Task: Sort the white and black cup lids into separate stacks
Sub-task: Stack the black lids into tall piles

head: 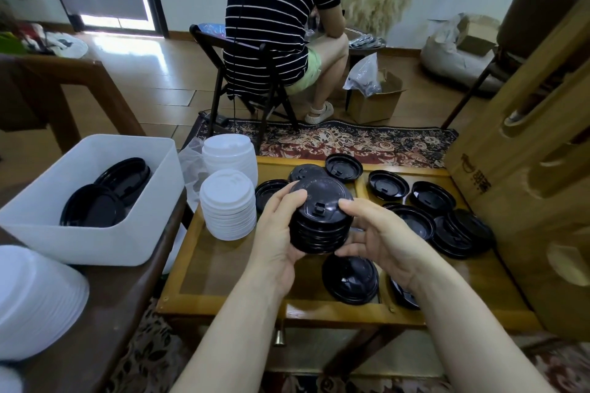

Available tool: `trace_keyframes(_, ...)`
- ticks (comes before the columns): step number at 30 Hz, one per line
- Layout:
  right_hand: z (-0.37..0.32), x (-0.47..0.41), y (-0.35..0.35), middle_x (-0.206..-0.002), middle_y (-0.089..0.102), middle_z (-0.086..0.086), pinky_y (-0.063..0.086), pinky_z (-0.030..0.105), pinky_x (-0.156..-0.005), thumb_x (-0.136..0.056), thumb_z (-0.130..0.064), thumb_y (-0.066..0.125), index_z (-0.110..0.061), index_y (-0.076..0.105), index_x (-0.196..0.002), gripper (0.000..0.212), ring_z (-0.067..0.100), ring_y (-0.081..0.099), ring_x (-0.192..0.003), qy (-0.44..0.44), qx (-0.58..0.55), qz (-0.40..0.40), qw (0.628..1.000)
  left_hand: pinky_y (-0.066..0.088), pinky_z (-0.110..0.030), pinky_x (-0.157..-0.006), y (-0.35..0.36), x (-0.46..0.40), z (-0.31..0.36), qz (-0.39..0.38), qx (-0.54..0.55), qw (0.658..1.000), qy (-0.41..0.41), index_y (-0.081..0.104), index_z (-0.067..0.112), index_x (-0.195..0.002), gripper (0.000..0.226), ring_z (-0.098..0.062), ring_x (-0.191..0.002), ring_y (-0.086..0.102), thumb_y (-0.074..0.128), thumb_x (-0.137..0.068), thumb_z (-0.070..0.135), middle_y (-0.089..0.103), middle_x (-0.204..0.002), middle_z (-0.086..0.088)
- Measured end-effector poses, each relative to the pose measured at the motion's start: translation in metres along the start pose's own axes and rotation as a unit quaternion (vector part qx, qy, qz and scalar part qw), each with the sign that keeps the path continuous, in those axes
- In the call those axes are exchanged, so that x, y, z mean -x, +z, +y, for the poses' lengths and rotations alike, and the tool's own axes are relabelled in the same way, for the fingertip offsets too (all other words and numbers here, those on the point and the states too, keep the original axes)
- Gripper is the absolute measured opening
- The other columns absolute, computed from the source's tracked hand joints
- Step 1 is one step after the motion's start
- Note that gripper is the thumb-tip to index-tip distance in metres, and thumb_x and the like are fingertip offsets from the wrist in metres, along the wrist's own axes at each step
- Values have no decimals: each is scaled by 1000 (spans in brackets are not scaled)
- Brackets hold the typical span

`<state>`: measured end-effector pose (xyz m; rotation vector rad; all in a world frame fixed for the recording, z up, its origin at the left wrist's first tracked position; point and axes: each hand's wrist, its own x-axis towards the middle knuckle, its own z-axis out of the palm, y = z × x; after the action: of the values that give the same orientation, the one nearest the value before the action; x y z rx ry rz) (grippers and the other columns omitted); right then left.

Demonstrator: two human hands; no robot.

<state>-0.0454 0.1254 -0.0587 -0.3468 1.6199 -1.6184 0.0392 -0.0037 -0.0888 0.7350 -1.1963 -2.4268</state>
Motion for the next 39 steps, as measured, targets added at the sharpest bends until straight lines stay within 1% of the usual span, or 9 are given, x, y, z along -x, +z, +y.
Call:
trace_keyframes(5,3,1,0,-90,67,9,54,33,-61,-84,-38,65,-10,60,-120,45,19,63,-66,24,30,9,999,55,-47,-94,1,10,3,10,-7,1000,-26,65,18,-127,37,-27,-109,69,62,-91,28,74,-115,-7)
trace_keyframes(13,7,5,0,-104,73,9,55,38,-72,-78,-46,70,-12,64,-111,49,29,68,-93,10,135,8,991,52,-34,-78,-7,33,2,41,-67,996,-32,70,31,-118,26,-17,-103,68,60,-94,28,76,-109,3)
trace_keyframes(18,11,7,13,-106,72,-12,52,35,-93,-84,-50,64,-28,64,-115,38,8,67,-100,-4,213,-32,977,56,-38,-84,-22,49,3,100,-50,993,-22,74,27,-108,19,-18,-97,70,64,-91,27,78,-96,3)
trace_keyframes(21,13,9,31,-113,70,-14,50,20,-85,-87,-41,65,-30,60,-120,36,0,65,-102,-23,193,-67,979,54,-33,-77,-34,59,7,126,-52,991,14,73,25,-110,21,-16,-96,70,63,-92,28,78,-98,4)
trace_keyframes(23,17,8,43,-114,70,-12,48,12,-75,-88,-38,65,-28,61,-121,35,-1,66,-100,-34,179,-71,981,54,-35,-84,-42,60,11,141,-59,988,35,73,24,-113,24,-17,-103,70,63,-93,29,77,-103,3)
trace_keyframes(26,23,5,57,-115,71,-9,48,10,-75,-89,-33,66,-25,63,-121,33,1,66,-103,-32,153,-62,986,48,-44,-104,-49,61,13,165,-67,983,53,73,22,-116,25,-19,-112,67,61,-95,30,76,-111,2)
trace_keyframes(32,37,-5,87,-112,72,-5,52,19,-83,-91,-33,65,-19,65,-120,32,8,66,-103,-5,140,-60,988,44,-44,-110,-69,62,21,192,-71,978,48,54,18,-141,45,-21,-122,60,57,-98,31,64,-133,-4)
trace_keyframes(36,43,-2,101,-115,67,-7,47,5,-64,-93,-32,63,-21,59,-124,33,-2,62,-98,-13,141,-49,989,43,-43,-110,-76,74,24,179,-110,976,58,53,21,-139,60,-19,-121,60,68,-82,31,65,-132,-1)
trace_keyframes(39,44,2,99,-116,64,-9,44,2,-58,-92,-28,64,-23,53,-127,37,-5,59,-97,-22,134,-44,990,42,-42,-111,-81,83,19,177,-137,972,78,56,30,-133,45,-13,-122,59,64,-91,18,64,-131,7)
